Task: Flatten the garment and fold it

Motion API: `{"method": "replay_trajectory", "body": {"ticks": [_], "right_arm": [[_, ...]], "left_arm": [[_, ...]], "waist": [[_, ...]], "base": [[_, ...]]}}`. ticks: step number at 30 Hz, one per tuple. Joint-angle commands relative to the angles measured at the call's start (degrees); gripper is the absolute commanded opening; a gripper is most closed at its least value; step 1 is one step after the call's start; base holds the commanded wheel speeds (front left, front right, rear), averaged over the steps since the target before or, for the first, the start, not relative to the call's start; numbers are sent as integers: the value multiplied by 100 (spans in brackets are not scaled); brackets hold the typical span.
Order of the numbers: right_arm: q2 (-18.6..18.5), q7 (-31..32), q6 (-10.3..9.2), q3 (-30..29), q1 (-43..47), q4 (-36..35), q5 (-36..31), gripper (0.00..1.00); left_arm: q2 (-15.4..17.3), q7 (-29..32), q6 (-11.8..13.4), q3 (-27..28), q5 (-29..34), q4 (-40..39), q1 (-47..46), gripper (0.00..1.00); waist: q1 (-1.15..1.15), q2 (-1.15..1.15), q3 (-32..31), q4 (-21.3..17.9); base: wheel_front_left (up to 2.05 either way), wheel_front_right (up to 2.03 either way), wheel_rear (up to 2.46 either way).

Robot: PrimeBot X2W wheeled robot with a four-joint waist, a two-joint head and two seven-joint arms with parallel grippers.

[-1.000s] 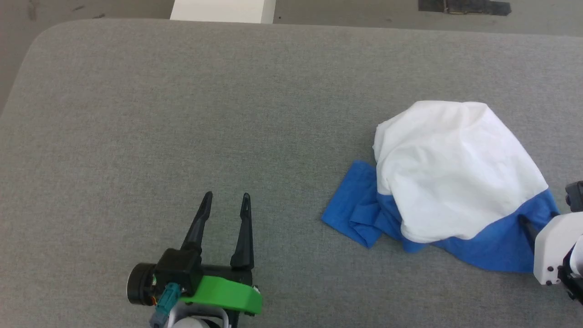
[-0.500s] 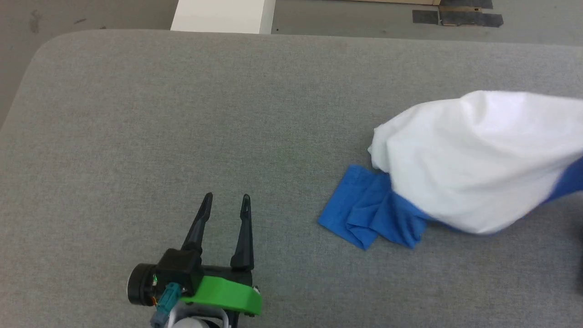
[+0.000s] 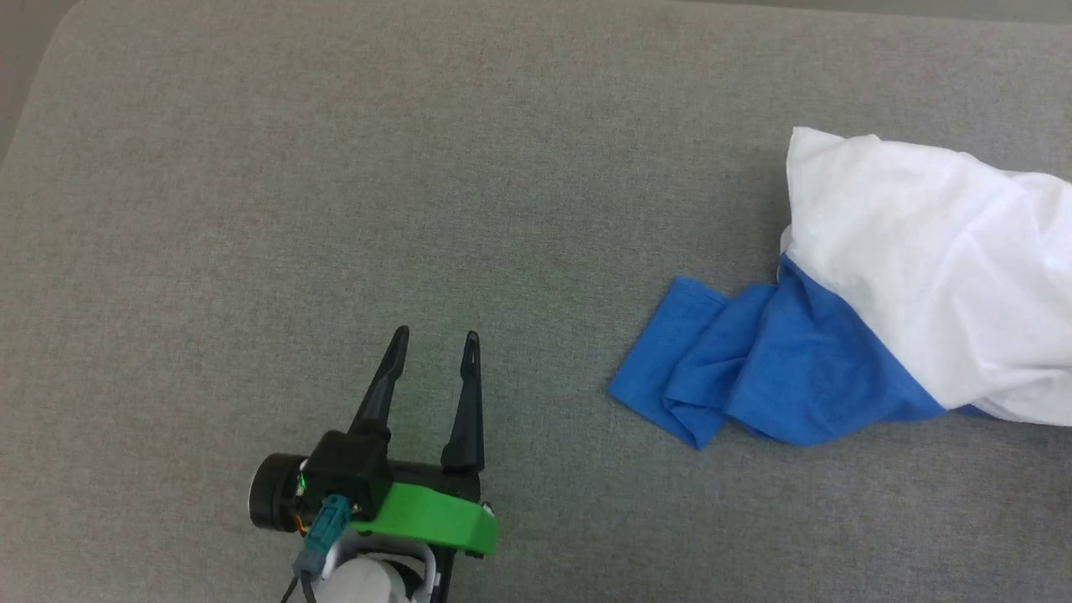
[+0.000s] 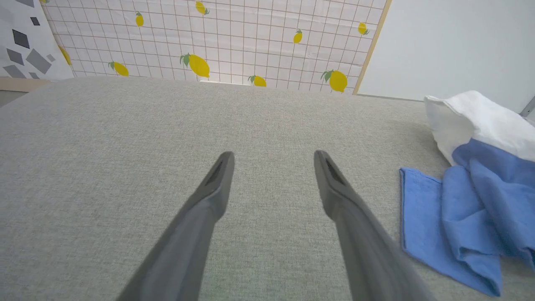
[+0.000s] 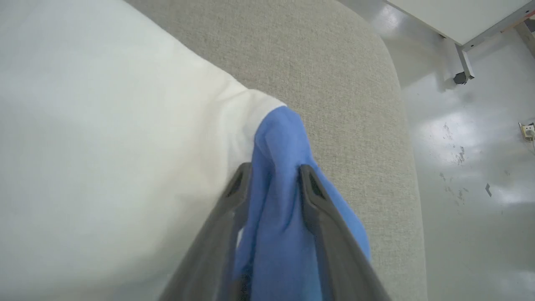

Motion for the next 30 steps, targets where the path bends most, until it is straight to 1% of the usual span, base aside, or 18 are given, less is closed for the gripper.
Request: {"method": "replay_trajectory", "body": {"ticks": [1,6,10,12,15,18,20,22,24,27,30], "right_arm": [[83,-152,-9,15,-148,19,-20,100],[308,-440,-9,97,-323,-179,152,100],[584,-507,-9,51,-231,-753,482,100],[815,-540,-9,-67,-62,-1191,660,100],[1290,-544,-9,-299,412,-2069,712,100],[1917,-574,-9,-585,1068,-3035,436,100],[2345,-638,-9,-674,1500,-3552,197,100],[2824,-748,-9,-749,1887,-3953,49,100],[3110,-886,-9,-769,2258,-4239,-95,100],[3262,-1093,-9,-726,2704,-4454,-133,100],[3277,-1355,-9,-578,3003,-4309,253,100]], "left_arm": [[-14,-22,31,-5,3,18,-109,100],[-14,-22,14,55,16,52,-122,100],[-14,-22,-26,146,30,31,-33,100],[-14,-22,-51,193,44,-3,45,100],[-14,-22,-91,279,71,-77,206,100],[7,-22,-140,389,89,-171,408,100],[28,-22,-165,451,122,-227,563,100],[42,-22,-172,487,158,-227,719,100],[38,-22,-178,520,155,-233,836,100],[28,-22,-178,560,121,-254,935,100],[19,-22,-204,532,142,-278,956,100]], "waist": [[0,0,7,-32],[0,0,-265,-212],[0,0,-579,-341],[0,0,-730,-390],[0,0,-932,-449],[0,0,-1067,-501],[0,0,-1123,-536],[0,0,-1156,-561],[0,0,-1175,-577],[0,0,-1184,-607],[0,0,-1158,-674]], "base": [[0,0,0],[0,0,0],[0,0,0],[0,0,0],[0,0,0],[0,0,0],[0,0,0],[0,0,0],[0,0,0],[0,0,0],[0,0,0]]}}
